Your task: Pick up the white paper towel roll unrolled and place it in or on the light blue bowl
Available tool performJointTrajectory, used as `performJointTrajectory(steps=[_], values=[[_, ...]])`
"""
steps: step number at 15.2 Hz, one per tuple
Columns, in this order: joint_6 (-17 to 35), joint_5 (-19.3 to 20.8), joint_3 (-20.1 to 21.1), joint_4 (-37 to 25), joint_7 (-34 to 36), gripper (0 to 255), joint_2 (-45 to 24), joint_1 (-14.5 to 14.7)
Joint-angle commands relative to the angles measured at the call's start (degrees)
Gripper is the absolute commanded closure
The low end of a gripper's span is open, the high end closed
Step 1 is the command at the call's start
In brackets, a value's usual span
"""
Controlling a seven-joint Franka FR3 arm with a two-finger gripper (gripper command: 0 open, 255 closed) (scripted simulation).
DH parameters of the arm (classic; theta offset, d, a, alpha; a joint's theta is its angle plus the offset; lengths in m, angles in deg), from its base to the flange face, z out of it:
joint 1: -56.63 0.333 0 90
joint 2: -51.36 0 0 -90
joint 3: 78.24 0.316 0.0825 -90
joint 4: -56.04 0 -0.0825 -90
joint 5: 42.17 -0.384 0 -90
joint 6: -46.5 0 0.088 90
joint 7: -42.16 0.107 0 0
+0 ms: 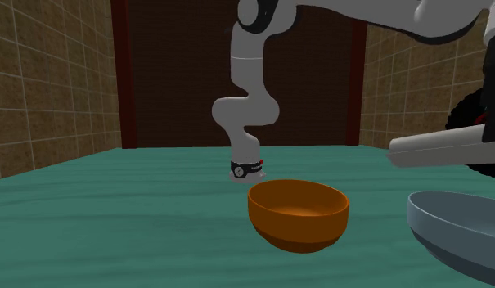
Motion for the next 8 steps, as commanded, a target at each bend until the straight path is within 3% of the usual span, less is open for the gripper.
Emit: performJointTrajectory(steps=[1,2,8], values=[[-3.04,1.89,-0.50,-5.21,1.93,255,-3.83,3.87],[-4.27,2.67,-0.81,-7.54,2.66,255,-5.52,5.67],[-0.86,3.98,-1.59,-4.81,4.33,255,-6.92,5.72]])
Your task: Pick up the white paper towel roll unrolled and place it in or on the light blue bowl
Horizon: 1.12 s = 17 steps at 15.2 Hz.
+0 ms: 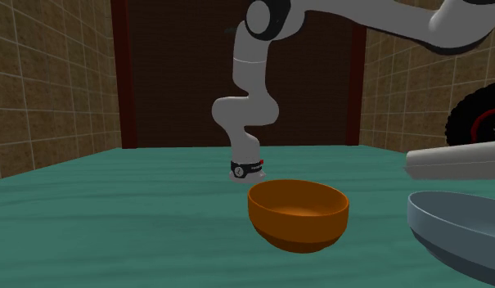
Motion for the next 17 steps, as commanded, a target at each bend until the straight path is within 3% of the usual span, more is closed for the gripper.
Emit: performJointTrajectory(steps=[1,8,16,17], values=[[1.12,0.46,-0.24,0.89,0.59,255,-0.47,0.02],[4.85,2.52,-1.41,3.33,2.73,255,-2.74,0.43],[4.85,2.52,-1.41,3.33,2.73,255,-2.74,0.42],[4.85,2.52,-1.41,3.33,2.73,0,-2.74,0.43]])
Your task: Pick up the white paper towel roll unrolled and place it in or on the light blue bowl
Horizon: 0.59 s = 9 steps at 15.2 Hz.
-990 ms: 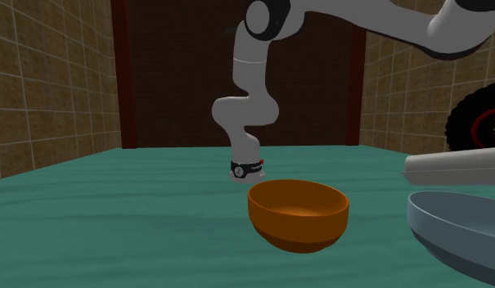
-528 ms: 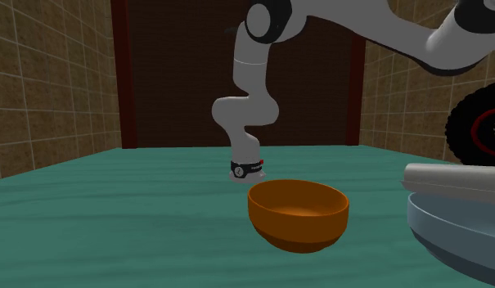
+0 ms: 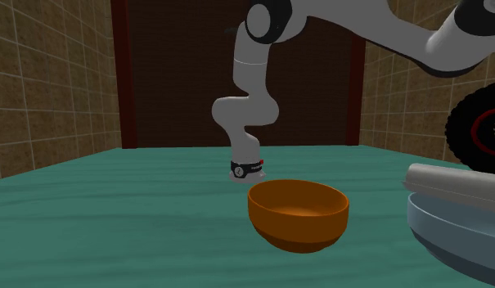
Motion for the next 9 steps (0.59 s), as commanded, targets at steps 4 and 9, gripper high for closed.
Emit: performJointTrajectory(steps=[4,9], values=[[0.00,0.00,0.00,0.00,0.00,0,0.00,0.00],[-5.68,-2.19,1.40,-4.54,-1.46,0,1.76,1.30]])
